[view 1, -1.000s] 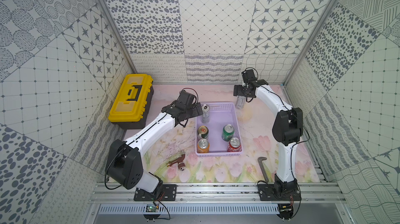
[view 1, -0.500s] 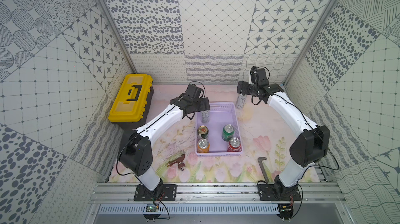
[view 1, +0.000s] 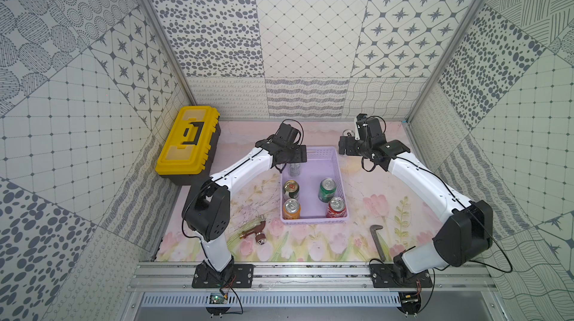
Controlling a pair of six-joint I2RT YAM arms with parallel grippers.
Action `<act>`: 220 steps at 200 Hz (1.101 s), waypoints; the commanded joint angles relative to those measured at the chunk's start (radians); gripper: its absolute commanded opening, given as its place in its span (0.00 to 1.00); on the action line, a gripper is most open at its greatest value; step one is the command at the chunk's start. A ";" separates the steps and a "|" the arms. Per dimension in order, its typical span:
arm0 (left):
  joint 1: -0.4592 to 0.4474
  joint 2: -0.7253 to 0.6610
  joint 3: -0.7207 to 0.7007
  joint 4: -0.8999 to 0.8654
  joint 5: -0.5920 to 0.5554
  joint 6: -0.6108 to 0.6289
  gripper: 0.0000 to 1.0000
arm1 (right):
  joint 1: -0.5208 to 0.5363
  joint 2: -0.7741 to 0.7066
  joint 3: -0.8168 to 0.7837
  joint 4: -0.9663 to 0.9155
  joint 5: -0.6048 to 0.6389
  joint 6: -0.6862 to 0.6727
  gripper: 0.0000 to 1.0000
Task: Take out the drinks from the basket
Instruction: Pick up the drink from the basket.
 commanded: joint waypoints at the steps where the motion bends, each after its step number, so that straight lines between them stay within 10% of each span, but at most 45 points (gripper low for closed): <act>1: -0.005 0.030 0.021 -0.032 -0.011 0.034 0.85 | 0.002 -0.055 -0.037 0.044 0.035 0.004 0.97; 84: -0.019 0.038 0.039 -0.053 -0.030 0.034 0.43 | 0.012 -0.098 -0.113 0.069 0.076 0.003 0.97; 220: 0.090 -0.084 0.301 -0.194 -0.117 0.112 0.40 | 0.009 -0.115 -0.122 0.087 0.065 0.009 0.97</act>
